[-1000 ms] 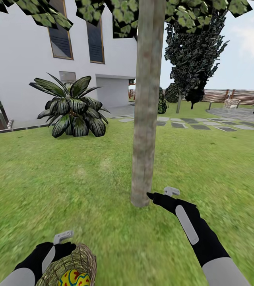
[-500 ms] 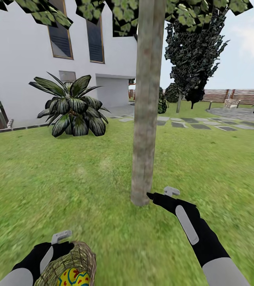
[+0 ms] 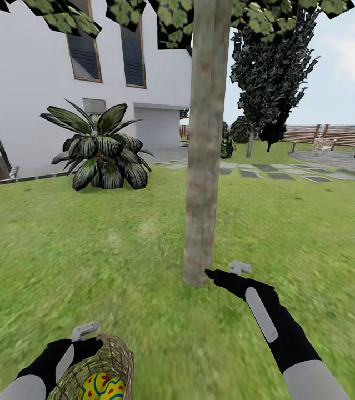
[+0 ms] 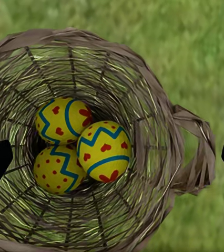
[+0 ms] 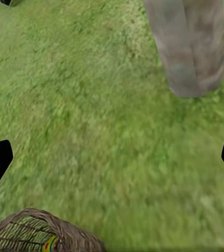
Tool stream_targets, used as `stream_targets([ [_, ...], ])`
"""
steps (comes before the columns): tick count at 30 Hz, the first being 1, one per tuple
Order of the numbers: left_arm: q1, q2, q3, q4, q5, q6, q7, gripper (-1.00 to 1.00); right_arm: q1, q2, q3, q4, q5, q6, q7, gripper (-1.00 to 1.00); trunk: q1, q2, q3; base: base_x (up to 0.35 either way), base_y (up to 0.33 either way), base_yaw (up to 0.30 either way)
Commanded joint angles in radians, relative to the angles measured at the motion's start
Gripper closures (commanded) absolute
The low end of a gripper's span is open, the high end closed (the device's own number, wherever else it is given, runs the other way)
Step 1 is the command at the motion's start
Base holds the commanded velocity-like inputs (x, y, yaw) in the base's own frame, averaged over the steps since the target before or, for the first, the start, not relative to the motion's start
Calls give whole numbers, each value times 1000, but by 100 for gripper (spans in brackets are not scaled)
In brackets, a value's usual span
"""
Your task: Take the three Easter eggs out of the wicker basket on the lawn in the garden, then place them on the lawn next to a single tree (choose any tree) so that all three eggs are next to the same tree and none are left in the basket.
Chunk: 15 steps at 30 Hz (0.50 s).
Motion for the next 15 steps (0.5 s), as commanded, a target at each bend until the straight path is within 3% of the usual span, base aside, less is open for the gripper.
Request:
stream_targets([
  [1, 0, -1, 7, -2, -4, 6, -6, -100, -1, -1, 2, -1, -6, 3, -5, -100, 4, -8, -4, 0, 0, 0],
  [11, 0, 0, 8, -2, -2, 6, 2, -100, -1, -1, 2, -1, -6, 3, -5, -100, 42, -78, -36, 0, 0, 0],
  [15, 0, 6, 7, -2, 23, 6, 4, -100, -1, -1, 2, -1, -6, 3, -5, -100, 58, -106, -48, 0, 0, 0],
])
